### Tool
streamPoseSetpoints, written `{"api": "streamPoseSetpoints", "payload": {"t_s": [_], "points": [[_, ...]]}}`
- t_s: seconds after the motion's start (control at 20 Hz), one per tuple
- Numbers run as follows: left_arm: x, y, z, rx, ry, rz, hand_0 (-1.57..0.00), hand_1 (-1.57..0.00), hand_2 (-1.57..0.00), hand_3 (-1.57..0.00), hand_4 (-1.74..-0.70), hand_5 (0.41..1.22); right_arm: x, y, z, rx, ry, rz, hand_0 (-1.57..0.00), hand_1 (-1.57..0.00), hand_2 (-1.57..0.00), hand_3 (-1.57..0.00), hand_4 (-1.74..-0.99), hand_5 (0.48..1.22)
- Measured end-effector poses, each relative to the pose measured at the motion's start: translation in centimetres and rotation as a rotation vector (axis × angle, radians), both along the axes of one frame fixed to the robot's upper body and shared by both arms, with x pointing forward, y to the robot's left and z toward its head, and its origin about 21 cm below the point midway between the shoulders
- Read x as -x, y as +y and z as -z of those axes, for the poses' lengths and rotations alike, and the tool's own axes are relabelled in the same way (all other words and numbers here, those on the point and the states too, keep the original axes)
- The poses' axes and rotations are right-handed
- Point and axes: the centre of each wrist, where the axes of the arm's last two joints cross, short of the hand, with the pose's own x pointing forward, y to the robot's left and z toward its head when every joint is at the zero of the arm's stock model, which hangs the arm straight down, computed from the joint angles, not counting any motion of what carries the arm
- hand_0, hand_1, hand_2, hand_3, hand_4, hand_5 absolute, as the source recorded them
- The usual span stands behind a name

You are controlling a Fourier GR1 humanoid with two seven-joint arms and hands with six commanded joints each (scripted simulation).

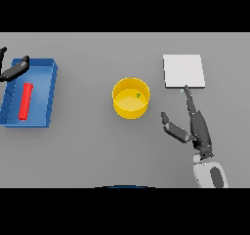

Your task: Pick up the red beaker and tilt it to pour out 1 green nut into yellow bowl. Pick up the yellow bowl and place it on the metallic measuring scale.

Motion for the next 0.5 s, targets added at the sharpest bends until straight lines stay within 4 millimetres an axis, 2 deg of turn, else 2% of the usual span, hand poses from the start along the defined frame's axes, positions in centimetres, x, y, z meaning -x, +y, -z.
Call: {"api": "streamPoseSetpoints", "payload": {"t_s": [0.1, 0.25, 0.35, 0.5], "points": [[-0.2, -0.2, 0.1, 0.0, -0.012, 0.005, -0.03, -0.03, -0.03, -0.02, -0.78, 0.679, -0.6, 0.4, -0.6, 0.012, -0.005, -0.062, 0.0, 0.0, 0.0, 0.0, -1.162, 0.694], [-0.3, -0.5, 0.4, 0.004, -0.01, 0.008, -0.02, -0.01, -0.01, -0.01, -0.78, 0.7, -2.1, 0.0, -1.8, 0.118, -0.034, -0.17, 0.0, 0.0, 0.0, 0.0, -1.221, 0.709], [-0.4, -0.6, 0.4, 0.017, -0.012, -0.001, -0.01, -0.01, -0.01, -0.01, -0.79, 0.707, -3.2, 0.4, -2.7, 0.194, -0.034, -0.25, 0.0, 0.0, 0.0, 0.0, -1.255, 0.7], [-0.1, -0.8, 0.4, 0.02, -0.01, 0.008, 0.0, 0.0, 0.0, 0.0, -0.79, 0.709, -4.3, 0.8, -3.9, 0.404, -0.034, -0.332, 0.0, 0.0, 0.0, 0.0, -1.282, 0.677]]}}
